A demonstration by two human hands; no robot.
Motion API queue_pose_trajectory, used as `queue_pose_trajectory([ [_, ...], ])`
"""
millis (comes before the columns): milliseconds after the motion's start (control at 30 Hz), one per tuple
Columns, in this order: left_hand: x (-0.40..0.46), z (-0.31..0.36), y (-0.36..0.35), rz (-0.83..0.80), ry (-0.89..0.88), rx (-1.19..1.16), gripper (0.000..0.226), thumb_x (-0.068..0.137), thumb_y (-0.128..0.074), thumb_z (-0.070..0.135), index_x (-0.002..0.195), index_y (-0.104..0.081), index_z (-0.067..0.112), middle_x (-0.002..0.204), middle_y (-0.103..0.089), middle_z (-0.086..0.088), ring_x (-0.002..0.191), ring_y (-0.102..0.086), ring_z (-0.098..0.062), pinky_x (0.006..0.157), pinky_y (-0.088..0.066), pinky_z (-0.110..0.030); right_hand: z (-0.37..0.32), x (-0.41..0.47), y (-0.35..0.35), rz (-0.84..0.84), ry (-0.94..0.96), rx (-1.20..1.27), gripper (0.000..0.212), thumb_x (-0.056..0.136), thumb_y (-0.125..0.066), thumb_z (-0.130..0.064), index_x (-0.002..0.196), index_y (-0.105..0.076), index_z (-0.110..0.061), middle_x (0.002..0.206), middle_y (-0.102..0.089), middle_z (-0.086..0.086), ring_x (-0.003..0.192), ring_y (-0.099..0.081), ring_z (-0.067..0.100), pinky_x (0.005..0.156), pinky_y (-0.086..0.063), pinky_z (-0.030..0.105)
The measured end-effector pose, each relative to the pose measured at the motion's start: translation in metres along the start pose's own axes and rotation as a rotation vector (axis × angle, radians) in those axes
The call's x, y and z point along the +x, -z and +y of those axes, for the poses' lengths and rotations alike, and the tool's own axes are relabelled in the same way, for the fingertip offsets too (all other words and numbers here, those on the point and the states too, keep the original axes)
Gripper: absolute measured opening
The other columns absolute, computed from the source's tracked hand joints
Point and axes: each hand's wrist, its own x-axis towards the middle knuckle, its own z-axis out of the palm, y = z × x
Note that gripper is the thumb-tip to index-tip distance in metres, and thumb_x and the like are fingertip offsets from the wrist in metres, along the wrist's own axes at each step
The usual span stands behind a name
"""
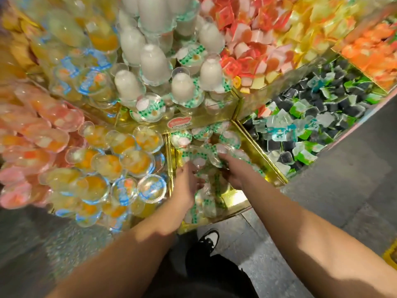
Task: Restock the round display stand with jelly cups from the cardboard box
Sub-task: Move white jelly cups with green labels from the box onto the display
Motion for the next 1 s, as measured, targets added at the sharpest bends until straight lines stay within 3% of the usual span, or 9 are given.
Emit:
queue_pose_trajectory([
  [133,0.015,-0.008,-0.002,0.073,-0.002,0.008,0.035,0.096,-0.046,0.038,0.118,-0.047,0.011,0.096,-0.062,-0.015,0.056,-0.06,-0.022,0.046,-0.044,-0.023,-0.003,0.026,-0.009,0.008,0.004,-0.065,0.049,0.077,-0.08,-0.035,0.11,-0.065,-0.003,0.097,-0.074,0.016,0.086,-0.073,0.033,0.085,-0.058,0.05],
  [233,0.025,-0.01,-0.003,0.082,0.02,-0.01,0.03,0.099,-0.041,0.04,0.119,-0.044,0.017,0.079,-0.061,-0.012,0.05,-0.054,-0.022,0.06,-0.044,-0.032,0.009,0.083,-0.002,0.004,-0.005,-0.123,0.088,0.047,-0.086,-0.053,0.119,-0.064,-0.008,0.103,-0.074,0.013,0.09,-0.072,0.035,0.088,-0.056,0.053],
  [300,0.031,-0.01,-0.005,0.091,0.036,-0.012,0.029,0.1,-0.038,0.041,0.117,-0.043,0.019,0.069,-0.058,-0.012,0.043,-0.046,-0.02,0.053,-0.038,-0.03,0.007,0.083,-0.005,0.019,-0.021,-0.153,0.1,0.042,-0.082,-0.063,0.125,-0.062,-0.011,0.115,-0.071,0.01,0.1,-0.069,0.033,0.095,-0.053,0.05],
  [433,0.041,-0.013,-0.008,0.107,0.056,-0.012,0.03,0.1,-0.037,0.042,0.116,-0.044,0.019,0.067,-0.055,-0.012,0.045,-0.046,-0.018,0.046,-0.034,-0.027,-0.008,0.037,-0.02,0.042,0.012,-0.232,0.081,0.076,-0.073,-0.057,0.136,-0.053,-0.007,0.134,-0.06,0.011,0.118,-0.059,0.032,0.105,-0.046,0.047],
  [600,0.045,-0.012,-0.012,0.112,0.052,-0.047,0.03,0.102,-0.038,0.043,0.117,-0.048,0.018,0.097,-0.058,-0.012,0.058,-0.056,-0.018,0.047,-0.04,-0.025,-0.011,0.037,-0.021,0.061,0.035,-0.359,0.076,0.091,-0.058,-0.057,0.146,-0.042,-0.007,0.144,-0.05,0.011,0.13,-0.049,0.034,0.105,-0.041,0.044],
  [767,0.049,-0.012,-0.011,0.092,0.058,-0.021,0.047,0.1,-0.038,0.055,0.131,-0.047,0.021,0.117,-0.062,-0.013,0.07,-0.06,-0.018,0.047,-0.047,-0.023,-0.009,0.04,-0.019,0.092,0.078,-0.482,0.079,0.092,-0.049,-0.063,0.148,-0.038,-0.008,0.136,-0.055,0.012,0.105,-0.053,0.029,0.087,-0.043,0.037],
  [867,0.047,-0.011,-0.011,0.083,0.051,-0.011,0.053,0.1,-0.036,0.057,0.14,-0.044,0.023,0.119,-0.059,-0.008,0.072,-0.058,-0.017,0.048,-0.046,-0.023,-0.008,0.041,-0.019,0.088,0.082,-0.499,0.083,0.088,-0.051,-0.067,0.145,-0.042,-0.008,0.133,-0.057,0.011,0.109,-0.056,0.03,0.096,-0.046,0.042],
  [1000,0.046,-0.007,-0.01,0.063,0.074,-0.058,0.041,0.1,-0.04,0.054,0.12,-0.053,0.02,0.101,-0.053,-0.005,0.063,-0.051,-0.015,0.043,-0.042,-0.022,-0.006,0.044,-0.017,0.074,0.074,-0.47,0.091,0.08,-0.057,-0.072,0.144,-0.044,-0.009,0.133,-0.059,0.009,0.117,-0.057,0.034,0.101,-0.046,0.048],
])
